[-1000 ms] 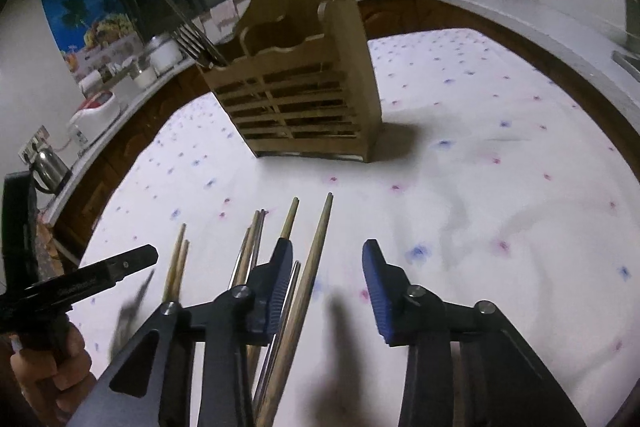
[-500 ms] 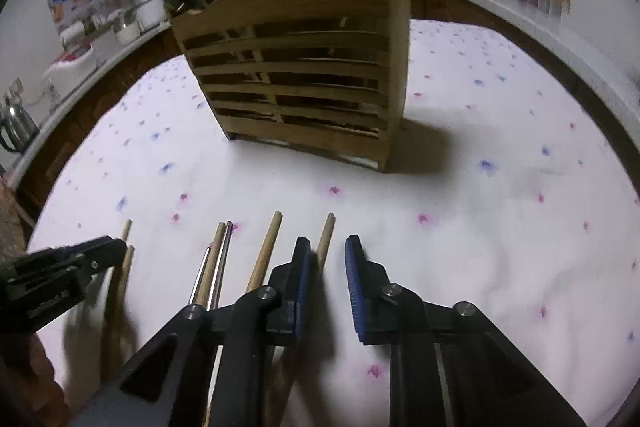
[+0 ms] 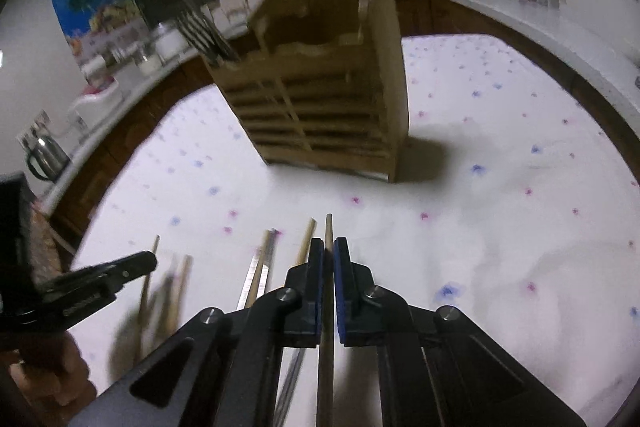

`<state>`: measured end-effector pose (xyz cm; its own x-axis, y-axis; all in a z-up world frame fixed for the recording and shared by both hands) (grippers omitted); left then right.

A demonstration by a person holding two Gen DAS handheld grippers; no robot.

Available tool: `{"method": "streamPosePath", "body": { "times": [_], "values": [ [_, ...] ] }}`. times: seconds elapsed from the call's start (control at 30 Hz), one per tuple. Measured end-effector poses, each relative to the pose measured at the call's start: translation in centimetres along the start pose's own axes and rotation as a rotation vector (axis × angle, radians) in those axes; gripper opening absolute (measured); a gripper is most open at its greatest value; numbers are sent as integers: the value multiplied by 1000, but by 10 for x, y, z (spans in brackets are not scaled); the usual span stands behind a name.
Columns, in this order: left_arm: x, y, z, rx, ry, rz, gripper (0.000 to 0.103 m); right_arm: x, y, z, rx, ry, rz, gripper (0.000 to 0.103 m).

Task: Organize utensils
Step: 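Carry both wooden chopsticks upright and lower them into the wooden holder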

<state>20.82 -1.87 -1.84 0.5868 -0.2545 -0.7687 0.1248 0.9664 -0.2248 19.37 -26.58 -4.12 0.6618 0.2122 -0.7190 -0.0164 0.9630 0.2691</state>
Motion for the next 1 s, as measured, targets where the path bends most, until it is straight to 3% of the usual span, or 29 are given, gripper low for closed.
{"method": "streamPosePath", "body": {
  "times": [0.3,0.53,1.0],
  "values": [
    [-87,-3,14,-7,-175,-71,5,-92,4,18,7,-186,62,4],
    [-130,-4,22,-9,-271,-105,5,-147,9,36,0,-322,75,4],
    [-148,-7,27,-2,-320,-116,5,-168,10,43,-7,-377,80,4]
  ]
}}
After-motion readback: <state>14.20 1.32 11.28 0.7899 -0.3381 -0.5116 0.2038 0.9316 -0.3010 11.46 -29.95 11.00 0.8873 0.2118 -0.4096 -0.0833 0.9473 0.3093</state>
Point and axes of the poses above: each gripper's, at about its wrist camera, not at the fingertips, and x roughly the way its jaws point, y to its left, z to its top, the point moved 2 cm from there along x, roughly the way its jaws point, and after that the axes turned 1 degree about x, right-handed, at the moved point
